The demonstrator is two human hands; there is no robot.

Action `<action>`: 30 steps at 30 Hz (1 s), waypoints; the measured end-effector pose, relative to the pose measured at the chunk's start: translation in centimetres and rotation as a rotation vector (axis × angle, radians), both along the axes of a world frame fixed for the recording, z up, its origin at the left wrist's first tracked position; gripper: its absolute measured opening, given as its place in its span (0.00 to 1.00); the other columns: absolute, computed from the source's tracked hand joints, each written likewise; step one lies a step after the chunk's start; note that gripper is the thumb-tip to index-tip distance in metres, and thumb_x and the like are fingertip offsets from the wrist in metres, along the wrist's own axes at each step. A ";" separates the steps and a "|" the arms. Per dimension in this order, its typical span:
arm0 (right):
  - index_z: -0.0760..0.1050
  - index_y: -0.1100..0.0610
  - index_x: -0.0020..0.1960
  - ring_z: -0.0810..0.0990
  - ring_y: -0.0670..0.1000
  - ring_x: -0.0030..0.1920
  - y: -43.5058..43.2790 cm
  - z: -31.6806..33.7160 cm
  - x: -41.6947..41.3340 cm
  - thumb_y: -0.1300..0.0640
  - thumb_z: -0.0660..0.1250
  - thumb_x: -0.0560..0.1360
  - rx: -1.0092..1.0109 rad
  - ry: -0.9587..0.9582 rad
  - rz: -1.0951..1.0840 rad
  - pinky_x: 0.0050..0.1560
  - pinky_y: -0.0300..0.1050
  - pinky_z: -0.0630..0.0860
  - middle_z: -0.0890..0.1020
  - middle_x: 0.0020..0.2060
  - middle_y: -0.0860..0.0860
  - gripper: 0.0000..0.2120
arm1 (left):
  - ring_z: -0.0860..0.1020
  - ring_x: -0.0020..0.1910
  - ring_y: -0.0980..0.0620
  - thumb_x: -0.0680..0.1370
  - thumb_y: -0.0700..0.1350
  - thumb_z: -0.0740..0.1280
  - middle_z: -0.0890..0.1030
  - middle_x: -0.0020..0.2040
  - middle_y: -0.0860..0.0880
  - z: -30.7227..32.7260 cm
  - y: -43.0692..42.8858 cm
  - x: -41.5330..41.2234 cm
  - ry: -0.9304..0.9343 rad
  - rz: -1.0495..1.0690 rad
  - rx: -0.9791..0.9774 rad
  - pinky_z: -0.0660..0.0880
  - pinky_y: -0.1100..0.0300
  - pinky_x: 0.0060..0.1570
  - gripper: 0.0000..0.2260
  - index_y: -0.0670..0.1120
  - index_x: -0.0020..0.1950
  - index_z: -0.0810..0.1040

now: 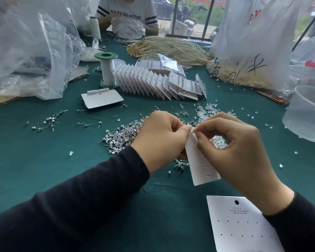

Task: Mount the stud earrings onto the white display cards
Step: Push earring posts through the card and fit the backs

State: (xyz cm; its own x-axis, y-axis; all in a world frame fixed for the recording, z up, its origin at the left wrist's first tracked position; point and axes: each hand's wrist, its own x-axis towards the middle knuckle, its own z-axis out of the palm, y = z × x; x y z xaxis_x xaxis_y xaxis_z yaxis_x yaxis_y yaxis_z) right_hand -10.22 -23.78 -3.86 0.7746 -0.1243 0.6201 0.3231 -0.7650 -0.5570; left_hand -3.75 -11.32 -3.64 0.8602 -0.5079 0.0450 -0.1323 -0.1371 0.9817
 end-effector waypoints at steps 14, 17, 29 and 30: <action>0.80 0.61 0.37 0.75 0.46 0.34 0.5 -0.2 0.0 0.65 0.68 0.68 -0.097 -0.072 -0.020 0.39 0.34 0.72 0.79 0.34 0.51 0.03 | 0.77 0.22 0.48 0.76 0.39 0.62 0.78 0.28 0.39 0.1 0.1 -0.1 -0.085 0.036 0.030 0.77 0.58 0.26 0.14 0.29 0.36 0.73; 0.79 0.63 0.38 0.75 0.47 0.35 0.2 -0.3 -0.1 0.67 0.69 0.69 -0.115 -0.111 -0.027 0.40 0.35 0.72 0.79 0.35 0.52 0.02 | 0.76 0.22 0.47 0.78 0.42 0.61 0.78 0.27 0.40 0.8 0.3 0.1 -0.020 -0.063 0.000 0.75 0.60 0.25 0.18 0.32 0.32 0.74; 0.74 0.54 0.44 0.78 0.55 0.50 -1.4 0.2 -0.2 0.66 0.65 0.72 0.263 -0.159 0.097 0.52 0.43 0.75 0.76 0.46 0.53 0.07 | 0.77 0.42 0.47 0.69 0.43 0.73 0.83 0.42 0.44 2.7 8.2 8.3 -0.449 0.357 0.935 0.71 0.59 0.48 0.02 0.45 0.40 0.84; 0.74 0.53 0.44 0.78 0.55 0.50 -1.4 0.4 -0.2 0.66 0.65 0.72 0.312 -0.149 0.108 0.51 0.41 0.75 0.76 0.46 0.53 0.08 | 0.77 0.42 0.46 0.67 0.44 0.75 0.83 0.41 0.43 2.8 8.8 8.6 -0.397 0.359 0.986 0.71 0.60 0.46 0.04 0.44 0.38 0.83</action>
